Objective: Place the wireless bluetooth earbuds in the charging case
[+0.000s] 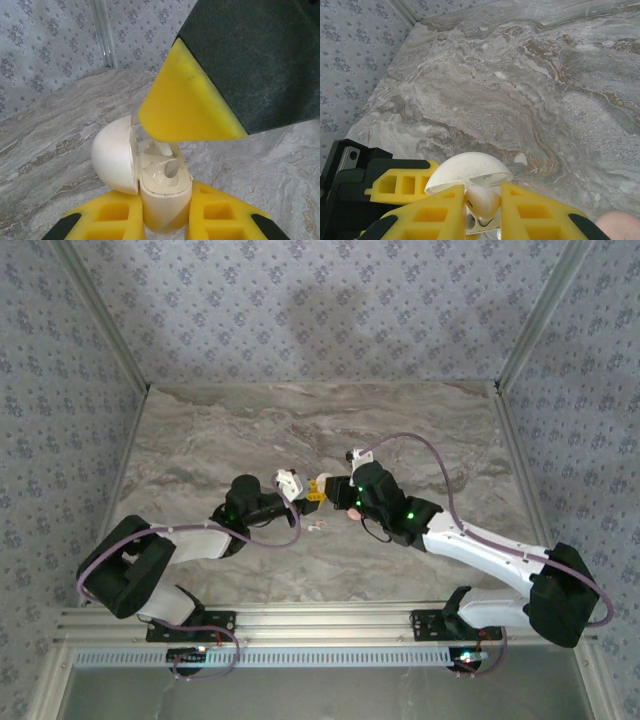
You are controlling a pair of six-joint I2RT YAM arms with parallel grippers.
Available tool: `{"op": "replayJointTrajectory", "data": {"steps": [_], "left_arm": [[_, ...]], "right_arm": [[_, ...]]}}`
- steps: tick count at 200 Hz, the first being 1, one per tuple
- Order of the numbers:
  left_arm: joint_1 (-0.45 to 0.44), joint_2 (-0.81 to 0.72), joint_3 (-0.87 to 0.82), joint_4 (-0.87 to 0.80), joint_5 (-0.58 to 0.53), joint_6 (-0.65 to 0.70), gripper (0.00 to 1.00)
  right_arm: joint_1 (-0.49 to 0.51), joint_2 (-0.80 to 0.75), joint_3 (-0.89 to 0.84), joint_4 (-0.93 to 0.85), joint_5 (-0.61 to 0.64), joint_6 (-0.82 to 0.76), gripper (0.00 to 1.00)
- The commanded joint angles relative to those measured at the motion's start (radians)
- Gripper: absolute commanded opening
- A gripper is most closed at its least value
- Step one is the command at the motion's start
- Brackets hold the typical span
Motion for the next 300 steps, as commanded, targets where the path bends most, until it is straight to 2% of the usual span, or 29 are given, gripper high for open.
{"op": "replayJointTrajectory", "data": {"steps": [1,99,168,222,300], "left_arm": [[-0.008,-0.009,0.007,0.063,-0.022,-0.009,0.1],[-0.007,-0.007,-0.001,0.07,-0.04,-0.013,0.1],[-0.007,-0.004,-0.004,0.087,-0.045,-0.027,0.1],[-0.007,-0.011,-0.005,0.081,-0.038,-0.029,0.1],[-0.008,-0.016,-0.008,0.069,-0.039,-0.028,0.1]], "right_arm": [[0.02,0.015,0.007,0.018,-0.036,0.009,0.22],[0.034,0.004,0.009,0.038,-0.077,-0.013,0.23],[0.034,-0.011,-0.012,0.059,-0.076,-0.022,0.31],[0.028,-0.029,0.0,0.018,-0.018,-0.021,0.35],[0.008,-0.066,0.037,0.013,-0.071,-0.046,0.48]]}}
